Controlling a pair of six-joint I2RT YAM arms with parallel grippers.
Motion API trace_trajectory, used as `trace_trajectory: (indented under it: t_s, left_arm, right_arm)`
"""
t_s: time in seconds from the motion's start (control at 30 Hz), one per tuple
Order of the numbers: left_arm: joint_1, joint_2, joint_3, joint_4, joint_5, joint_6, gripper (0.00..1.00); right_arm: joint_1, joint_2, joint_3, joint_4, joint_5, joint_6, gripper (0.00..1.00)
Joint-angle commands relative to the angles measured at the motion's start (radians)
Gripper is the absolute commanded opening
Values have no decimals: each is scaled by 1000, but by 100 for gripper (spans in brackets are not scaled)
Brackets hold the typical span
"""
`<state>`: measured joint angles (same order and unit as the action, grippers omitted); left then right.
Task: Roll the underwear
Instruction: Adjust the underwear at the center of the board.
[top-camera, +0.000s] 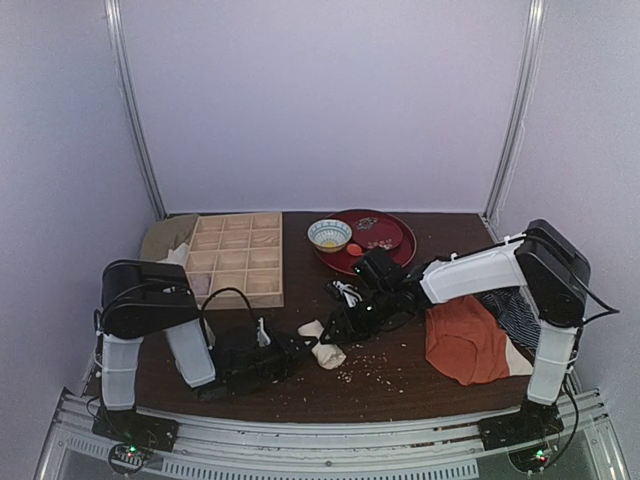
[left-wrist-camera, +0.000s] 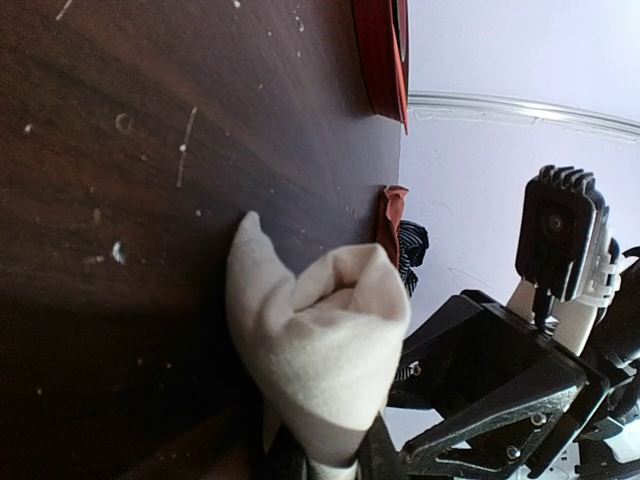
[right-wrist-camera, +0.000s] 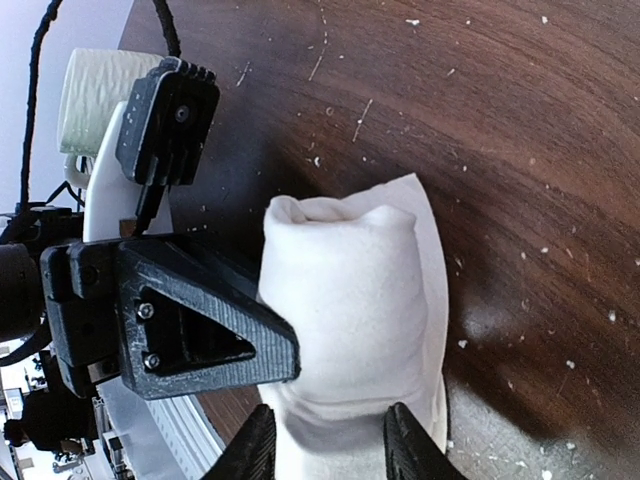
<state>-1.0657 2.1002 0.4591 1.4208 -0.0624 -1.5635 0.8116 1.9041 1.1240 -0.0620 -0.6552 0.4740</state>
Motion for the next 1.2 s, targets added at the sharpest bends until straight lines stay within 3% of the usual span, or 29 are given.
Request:
trace_trajectory:
  t_s: [0.0, 0.37, 0.8, 1.0, 1.17]
  left_arm:
    - [0, 36, -2, -63, 33, 6, 9]
    - [0, 36, -4, -60, 35, 6, 11]
    - [1, 44, 14, -72, 59, 15, 15]
    - [1, 57, 41, -83, 77, 26, 31]
    - [2, 66, 71, -115, 104, 31, 37]
  right_arm:
    - [-5, -68, -8, -84, 62, -14, 35]
    - [-33, -4, 39, -114, 60, 9, 14]
    - [-14, 87, 66, -66, 16, 15, 14]
    - [24, 99, 92, -92, 17, -6, 14]
    - [40, 99, 99, -107, 23, -23, 14]
